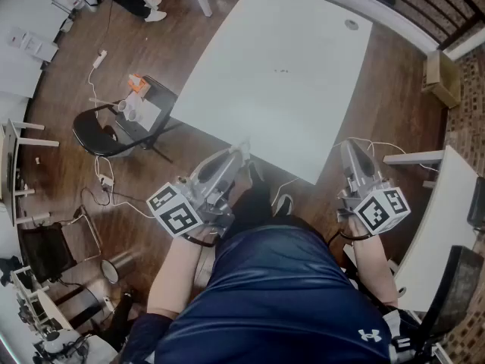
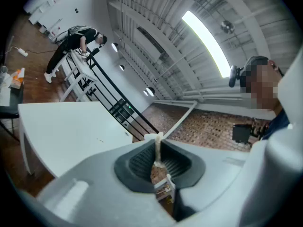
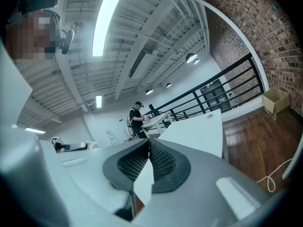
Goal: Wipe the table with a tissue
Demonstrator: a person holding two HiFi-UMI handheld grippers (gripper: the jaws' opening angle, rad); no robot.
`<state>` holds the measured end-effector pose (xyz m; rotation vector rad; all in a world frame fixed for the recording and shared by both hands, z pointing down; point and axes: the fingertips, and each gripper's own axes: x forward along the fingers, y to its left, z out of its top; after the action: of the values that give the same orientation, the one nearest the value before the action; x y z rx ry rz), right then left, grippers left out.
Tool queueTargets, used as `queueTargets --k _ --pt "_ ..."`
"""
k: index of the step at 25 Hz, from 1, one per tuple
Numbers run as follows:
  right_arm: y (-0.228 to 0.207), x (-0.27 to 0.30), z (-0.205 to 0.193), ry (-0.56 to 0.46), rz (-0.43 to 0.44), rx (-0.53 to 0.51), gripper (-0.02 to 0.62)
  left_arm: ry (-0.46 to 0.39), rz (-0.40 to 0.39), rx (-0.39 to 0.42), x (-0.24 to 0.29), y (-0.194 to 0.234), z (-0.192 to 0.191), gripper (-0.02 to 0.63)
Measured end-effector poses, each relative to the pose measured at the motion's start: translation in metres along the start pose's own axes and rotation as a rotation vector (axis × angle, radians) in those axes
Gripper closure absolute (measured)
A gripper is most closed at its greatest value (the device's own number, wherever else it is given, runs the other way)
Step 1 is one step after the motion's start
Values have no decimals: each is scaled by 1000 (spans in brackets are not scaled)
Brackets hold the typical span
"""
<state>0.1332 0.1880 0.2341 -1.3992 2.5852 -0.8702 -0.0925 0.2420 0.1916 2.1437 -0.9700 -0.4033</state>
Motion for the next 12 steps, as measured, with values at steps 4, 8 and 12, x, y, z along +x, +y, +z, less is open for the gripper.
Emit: queueTargets --k 4,8,12 --pt "-16 33 6 3 -29 -8 584 -9 13 -38 19 42 19 569" --pt "-37 66 12 22 -106 4 584 -10 79 -98 43 98 39 569" --pt "-56 97 21 30 -174 -5 584 38 103 -143 77 142 48 569"
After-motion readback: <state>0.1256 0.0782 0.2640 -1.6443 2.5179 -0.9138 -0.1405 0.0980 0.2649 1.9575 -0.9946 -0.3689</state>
